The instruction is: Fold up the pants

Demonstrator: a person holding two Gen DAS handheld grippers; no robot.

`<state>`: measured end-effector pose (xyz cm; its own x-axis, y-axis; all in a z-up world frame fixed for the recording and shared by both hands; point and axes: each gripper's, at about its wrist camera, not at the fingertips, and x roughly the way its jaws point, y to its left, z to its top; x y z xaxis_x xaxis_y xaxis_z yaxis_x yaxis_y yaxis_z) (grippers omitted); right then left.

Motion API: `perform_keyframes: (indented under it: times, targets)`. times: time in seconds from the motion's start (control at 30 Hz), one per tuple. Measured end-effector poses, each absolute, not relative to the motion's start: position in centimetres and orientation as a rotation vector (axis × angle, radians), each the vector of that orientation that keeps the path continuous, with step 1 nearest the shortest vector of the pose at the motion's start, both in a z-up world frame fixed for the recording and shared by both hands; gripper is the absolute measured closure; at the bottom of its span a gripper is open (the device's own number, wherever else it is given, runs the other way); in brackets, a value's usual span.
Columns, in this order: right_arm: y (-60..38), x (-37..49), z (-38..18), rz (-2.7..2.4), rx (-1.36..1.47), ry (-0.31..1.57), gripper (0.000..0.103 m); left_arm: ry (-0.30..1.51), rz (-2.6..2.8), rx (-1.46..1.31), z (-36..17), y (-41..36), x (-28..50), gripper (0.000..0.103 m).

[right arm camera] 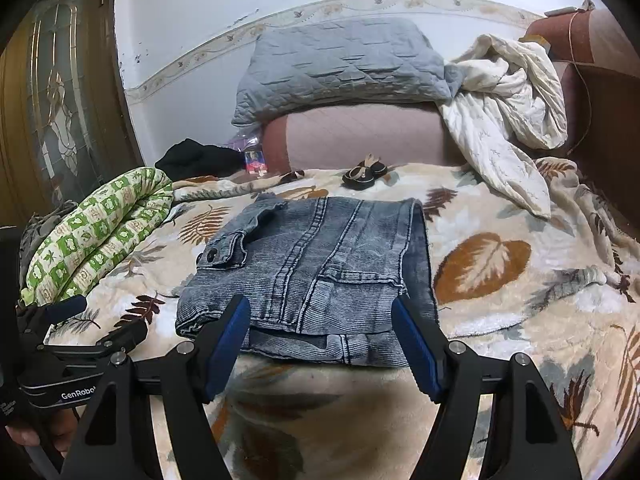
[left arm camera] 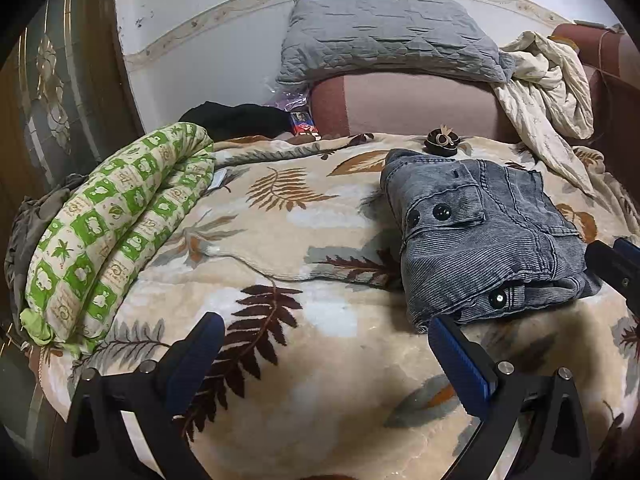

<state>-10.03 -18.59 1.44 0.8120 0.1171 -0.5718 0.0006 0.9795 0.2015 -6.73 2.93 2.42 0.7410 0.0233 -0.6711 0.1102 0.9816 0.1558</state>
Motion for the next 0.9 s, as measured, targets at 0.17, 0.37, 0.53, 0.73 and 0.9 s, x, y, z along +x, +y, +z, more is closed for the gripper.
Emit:
perform_keyframes:
  times: [0.17,0.37,0.53,0.73,0.9]
  targets:
    - [-18.53,-10.04,1.39,0.064,0.194,0.622,0.029,0.735,-0.051,0.186,2.42,3.03,-6.74,0.0]
    - [-18.49,-10.07,1.37,0.065,0.191,0.619,0.029,0.732,-0.054,0.189,2.42,2.87,-6.82,0.0]
    - [-18.52,-10.01,1.39,0.069,0.188,0.624,0.029,0.731,-0.056,0.189,2.42,2.84,-6.8,0.0]
    - [-18.5,-9.99,1.38,0.07,0.183,0.626,0.029,0.729,-0.063,0.184,2.44,2.77,-6.89,0.0]
    - [-18.49,-9.98,1.25,0.072,0.179,0.63,0.029,0.726,-0.067,0.184,2.42,2.71,-6.97,0.0]
